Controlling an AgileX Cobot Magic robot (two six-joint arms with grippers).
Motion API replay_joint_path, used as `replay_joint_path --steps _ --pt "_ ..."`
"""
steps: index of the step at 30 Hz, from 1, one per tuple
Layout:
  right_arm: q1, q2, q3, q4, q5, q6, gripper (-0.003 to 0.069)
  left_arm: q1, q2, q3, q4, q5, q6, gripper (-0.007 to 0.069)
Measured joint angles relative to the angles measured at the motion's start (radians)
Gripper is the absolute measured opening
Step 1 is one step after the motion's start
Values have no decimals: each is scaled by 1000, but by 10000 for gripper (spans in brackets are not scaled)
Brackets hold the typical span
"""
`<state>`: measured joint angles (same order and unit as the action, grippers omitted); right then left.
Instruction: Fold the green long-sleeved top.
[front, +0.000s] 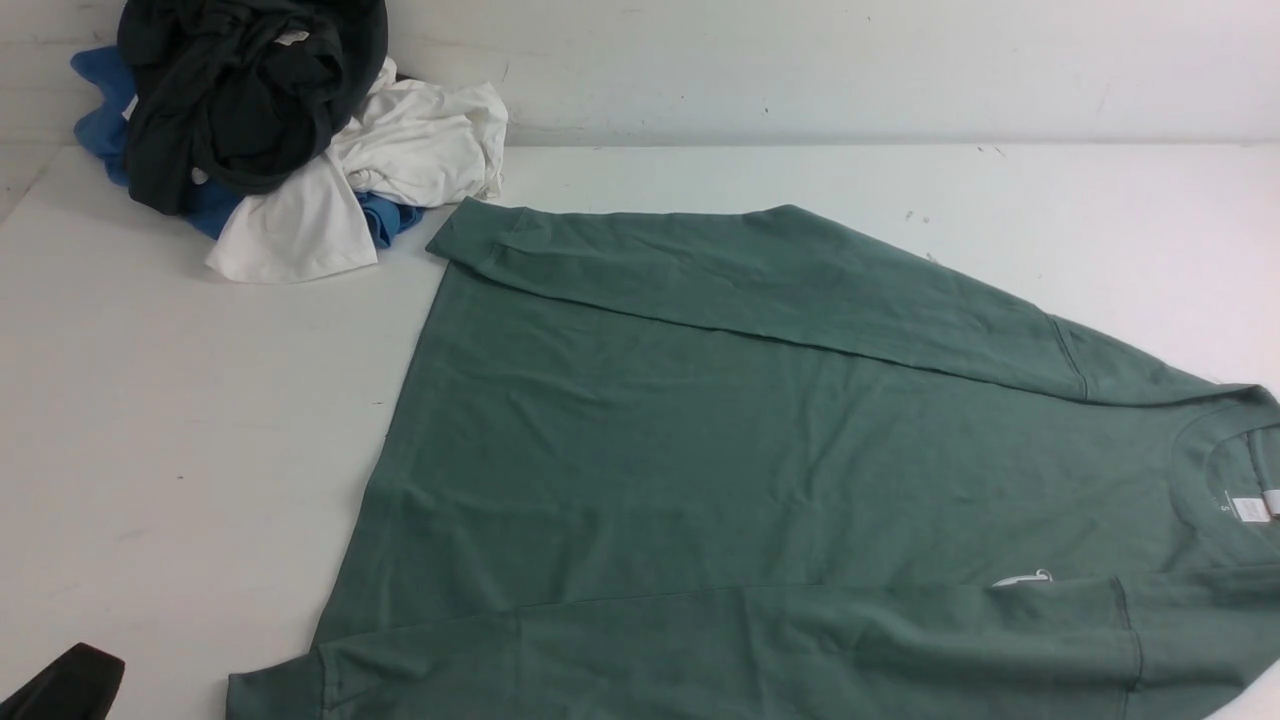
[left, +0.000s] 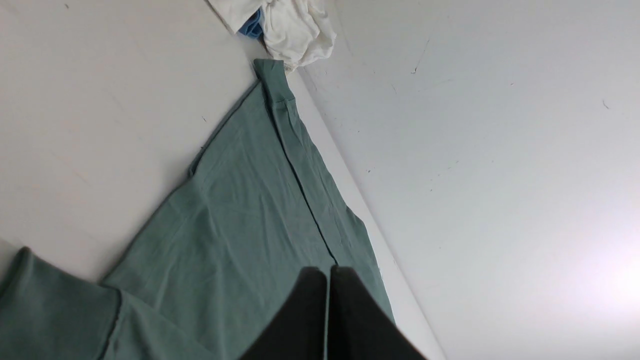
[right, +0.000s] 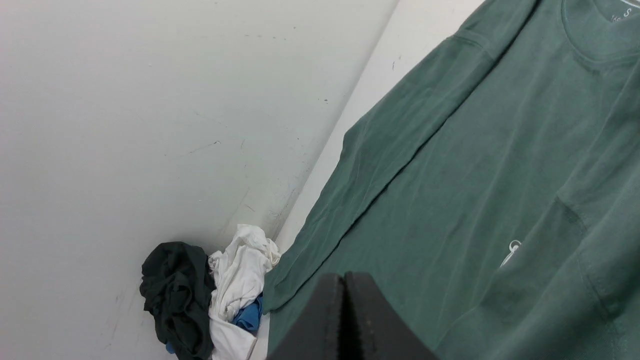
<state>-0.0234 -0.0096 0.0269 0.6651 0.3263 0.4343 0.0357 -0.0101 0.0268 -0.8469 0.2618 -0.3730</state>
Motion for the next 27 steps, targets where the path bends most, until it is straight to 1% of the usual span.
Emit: replay_joint_path --steps 2,5,6,7,8,9,10,11,12,14,15,16,17,18,19,20,21,23,27 --pt "0 0 0 -21 -17 -10 -15 0 0 0 -2 0 17 -7" --pt "0 0 0 -39 -46 -18 -15 0 0 -14 1 1 125 -7" --pt "0 0 0 -42 -63 -32 -15 0 0 -43 9 4 206 -7" --pt "0 0 0 -44 -71 -42 -15 0 0 -71 17 5 254 -7" --pt "0 0 0 -57 -81 -73 -15 0 0 -121 31 10 373 -7" --pt "0 0 -7 -68 -81 -100 -15 0 1 -158 46 23 441 -7" --pt "0 0 -10 -75 -80 -115 -15 0 1 -167 46 23 457 -7" --pt "0 1 -39 -107 -80 -175 -15 0 28 -249 76 67 575 -7" --pt "0 17 -81 -145 -81 -231 -15 0 76 -313 108 120 634 -7" --pt "0 87 -172 -226 -84 -326 -15 0 199 -427 187 248 711 -7" --pt "0 96 -182 -235 -84 -335 -15 0 213 -440 196 263 721 -7" --pt "0 175 -259 -291 -82 -396 -15 0 320 -526 267 375 740 -7" --pt "0 200 -283 -319 -78 -412 -15 0 352 -551 288 410 745 -7" --pt "0 307 -398 -391 -46 -466 -15 0 495 -651 386 546 755 -7" --pt "0 404 -482 -442 10 -503 -15 0 570 -721 437 643 755 -7" --pt "2 458 -537 -461 54 -517 -15 -1 639 -772 485 711 751 -7" --pt "5 498 -577 -472 93 -525 -15 -5 678 -798 512 746 746 -7" --pt "29 633 -712 -482 247 -542 -15 -30 804 -864 592 820 702 -6" --pt "141 802 -858 -472 482 -588 -15 -97 976 -879 652 842 634 25"
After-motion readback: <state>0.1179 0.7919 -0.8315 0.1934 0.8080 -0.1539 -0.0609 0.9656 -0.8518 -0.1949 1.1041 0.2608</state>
